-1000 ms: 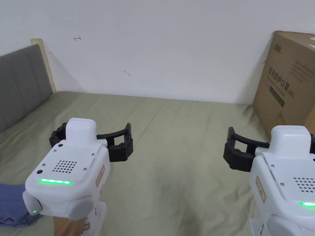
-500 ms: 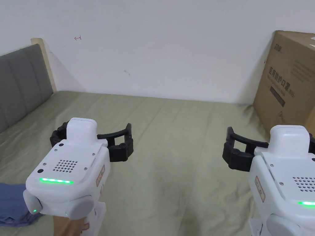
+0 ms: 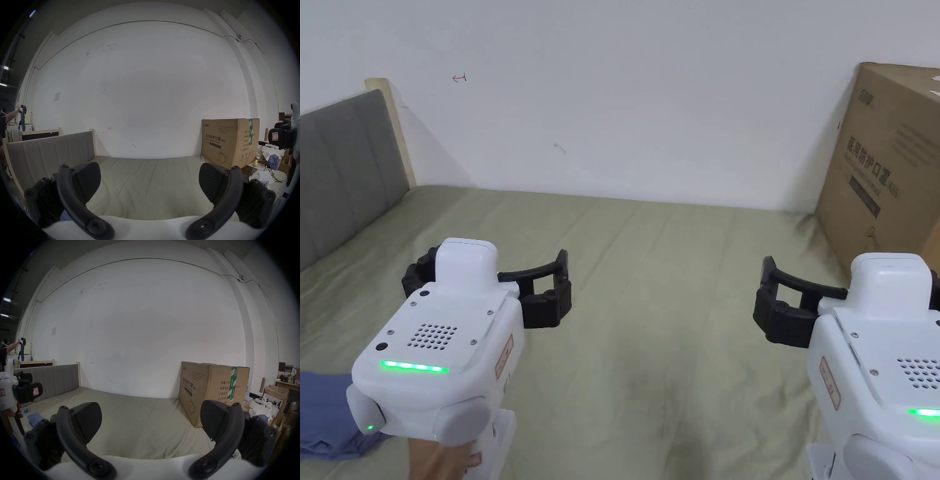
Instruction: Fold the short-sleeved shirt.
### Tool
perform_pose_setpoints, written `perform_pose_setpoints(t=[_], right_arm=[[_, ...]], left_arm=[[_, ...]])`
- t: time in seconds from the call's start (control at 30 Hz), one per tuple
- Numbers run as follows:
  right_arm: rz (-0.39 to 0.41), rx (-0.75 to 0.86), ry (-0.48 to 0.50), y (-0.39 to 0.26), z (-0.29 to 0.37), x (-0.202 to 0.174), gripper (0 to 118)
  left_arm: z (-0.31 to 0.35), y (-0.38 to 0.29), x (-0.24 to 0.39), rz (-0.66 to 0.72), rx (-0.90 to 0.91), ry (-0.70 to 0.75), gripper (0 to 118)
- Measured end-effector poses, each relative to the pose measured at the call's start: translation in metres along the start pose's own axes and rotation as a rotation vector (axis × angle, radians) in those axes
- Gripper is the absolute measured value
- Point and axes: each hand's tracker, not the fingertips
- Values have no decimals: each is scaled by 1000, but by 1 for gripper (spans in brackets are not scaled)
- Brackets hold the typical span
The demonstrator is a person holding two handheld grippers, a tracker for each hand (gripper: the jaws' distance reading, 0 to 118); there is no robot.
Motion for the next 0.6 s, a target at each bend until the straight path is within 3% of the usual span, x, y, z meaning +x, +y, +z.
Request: perform_pose_setpoints(t=[0.27, 0.43, 0.6], right_arm=[[-14, -7, 7, 0, 1, -1, 118], [-136, -128, -20, 2, -4, -1, 118], [-321, -445, -177, 11, -19, -2, 118]], left_arm=[[0, 0, -2, 1, -5, -2, 118], [-1, -2, -4, 6, -14, -2, 118], [0, -6, -7, 15, -24, -7, 118]])
